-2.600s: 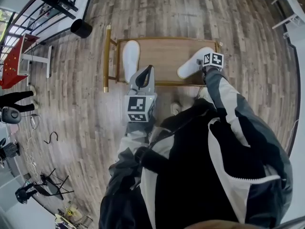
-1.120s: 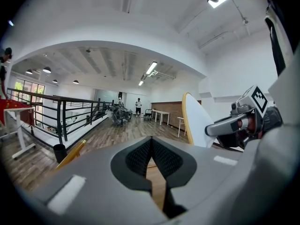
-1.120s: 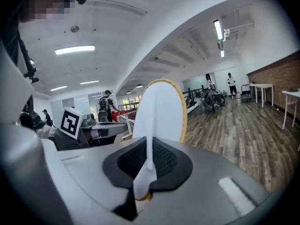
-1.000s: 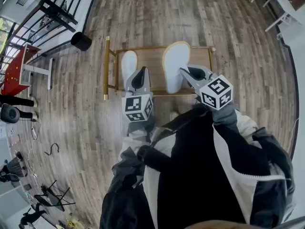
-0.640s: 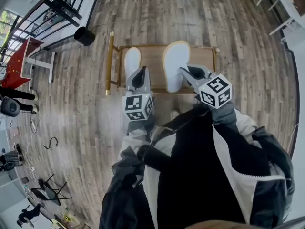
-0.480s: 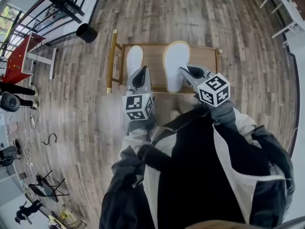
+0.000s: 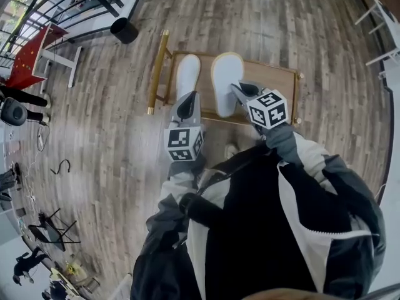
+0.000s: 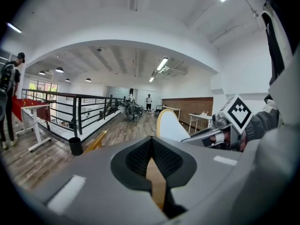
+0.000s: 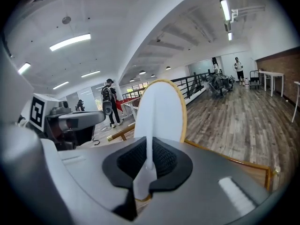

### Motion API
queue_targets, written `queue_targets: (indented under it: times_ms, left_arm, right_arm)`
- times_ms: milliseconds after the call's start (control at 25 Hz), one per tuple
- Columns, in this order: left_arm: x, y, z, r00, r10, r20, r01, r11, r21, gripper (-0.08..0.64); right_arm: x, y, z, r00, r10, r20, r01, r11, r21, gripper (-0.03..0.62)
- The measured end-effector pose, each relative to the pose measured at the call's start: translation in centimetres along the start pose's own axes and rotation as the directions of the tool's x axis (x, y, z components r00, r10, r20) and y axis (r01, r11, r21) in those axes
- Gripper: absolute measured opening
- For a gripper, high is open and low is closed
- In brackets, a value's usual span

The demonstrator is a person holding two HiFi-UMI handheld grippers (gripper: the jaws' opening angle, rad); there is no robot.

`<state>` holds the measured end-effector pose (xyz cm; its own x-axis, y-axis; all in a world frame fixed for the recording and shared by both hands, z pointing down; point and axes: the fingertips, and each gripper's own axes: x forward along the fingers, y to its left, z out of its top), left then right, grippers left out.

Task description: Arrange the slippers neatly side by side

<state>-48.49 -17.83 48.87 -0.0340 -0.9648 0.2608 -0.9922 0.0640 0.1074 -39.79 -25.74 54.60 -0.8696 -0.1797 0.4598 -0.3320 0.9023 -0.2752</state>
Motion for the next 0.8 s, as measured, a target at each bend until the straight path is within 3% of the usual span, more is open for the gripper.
queue_targets:
  times_ms: [200,360,600,800]
  left_arm:
    - [-0.4,1.4,-0.3,1.0,0.028,-0.005,-0.028,0.999,-0.015,0.011]
    - [-0.7,2.0,-0.9,0.999,0.042,-0.021,-0.043,0.999,-0.02,0.011]
    - [-1.9,2.5,-2.1,0.998,0.053,-0.025,-0.053,0.999,-0.012,0.011]
    - [-2.9,3.3,-4.0,0.994,0.089,-0.068,-0.091,0.995,-0.037,0.011]
  right_arm:
    - [5.2,-1.1,-0.6,0.999,-0.008,-0.043,0.012,0.993,0.115,0.029]
    - [9.7,-2.1,-2.3,0.993,-0.034,-0.113,0.047,0.991,0.122,0.029]
    - [15.0,-5.7,-6.7,0.964,-0.102,-0.246,0.16,0.96,0.229,0.029]
    - [17.7,-7.1,-8.8,0.94,-0.116,-0.32,0.202,0.946,0.252,0.029]
